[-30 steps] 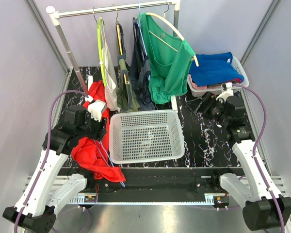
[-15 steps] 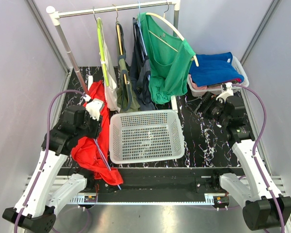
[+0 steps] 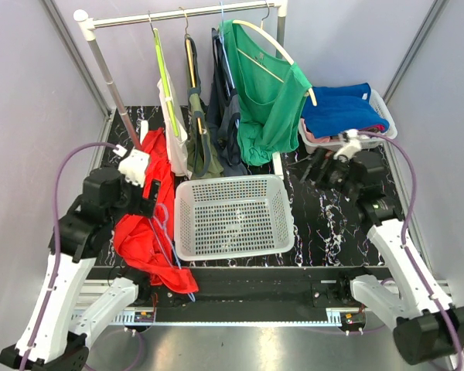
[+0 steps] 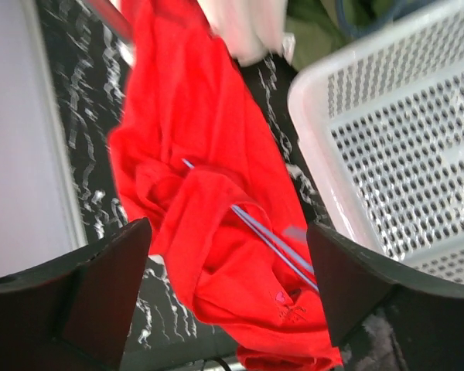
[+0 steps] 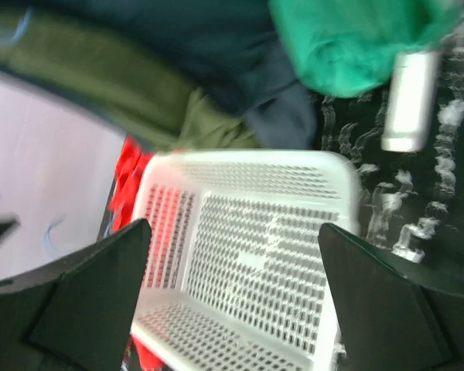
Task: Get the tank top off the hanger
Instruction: Pick up the hanger from the clothesline.
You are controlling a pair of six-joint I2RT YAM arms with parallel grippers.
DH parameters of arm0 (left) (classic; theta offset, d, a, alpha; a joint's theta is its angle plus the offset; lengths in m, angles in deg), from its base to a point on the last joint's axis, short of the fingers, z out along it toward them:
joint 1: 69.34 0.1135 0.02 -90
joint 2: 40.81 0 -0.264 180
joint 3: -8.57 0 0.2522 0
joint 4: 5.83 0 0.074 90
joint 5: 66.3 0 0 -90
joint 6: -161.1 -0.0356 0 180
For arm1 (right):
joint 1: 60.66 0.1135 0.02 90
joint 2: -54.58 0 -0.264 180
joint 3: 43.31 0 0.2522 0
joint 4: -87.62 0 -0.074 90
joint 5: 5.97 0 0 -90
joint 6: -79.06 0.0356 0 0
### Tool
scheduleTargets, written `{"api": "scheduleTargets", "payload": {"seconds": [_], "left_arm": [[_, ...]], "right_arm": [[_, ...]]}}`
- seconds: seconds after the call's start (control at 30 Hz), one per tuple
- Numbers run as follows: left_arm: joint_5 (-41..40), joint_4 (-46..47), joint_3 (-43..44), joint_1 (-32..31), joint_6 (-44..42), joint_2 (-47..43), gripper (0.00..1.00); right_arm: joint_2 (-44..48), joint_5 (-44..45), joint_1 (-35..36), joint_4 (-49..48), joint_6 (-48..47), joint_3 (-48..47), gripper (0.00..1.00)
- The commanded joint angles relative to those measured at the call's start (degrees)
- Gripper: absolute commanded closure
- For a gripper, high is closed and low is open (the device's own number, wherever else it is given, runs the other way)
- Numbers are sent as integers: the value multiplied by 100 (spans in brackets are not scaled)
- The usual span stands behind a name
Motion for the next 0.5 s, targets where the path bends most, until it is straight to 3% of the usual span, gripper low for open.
{"api": "scheduleTargets", "payload": {"seconds": [0.0, 0.1, 0.17, 0.33, 0.47], "left_arm": [[-236, 441, 526, -22, 51, -207, 9], [-271, 652, 737, -13, 157, -155, 6], [-481, 783, 860, -13, 218, -85, 6], [-745, 863, 879, -4, 306, -93, 5], [-886, 889, 686, -4, 306, -155, 5]], "right_arm": [[-449, 748, 1833, -4, -1069, -1031, 0], [-1318, 2006, 3477, 383, -1676, -1830, 0], [-1949, 2410, 3948, 402, -1826, -2123, 0], [-2515, 1860, 4416, -537, -1519, -2248, 0], [-2848, 1586, 4687, -750, -1510, -2361, 1]]}}
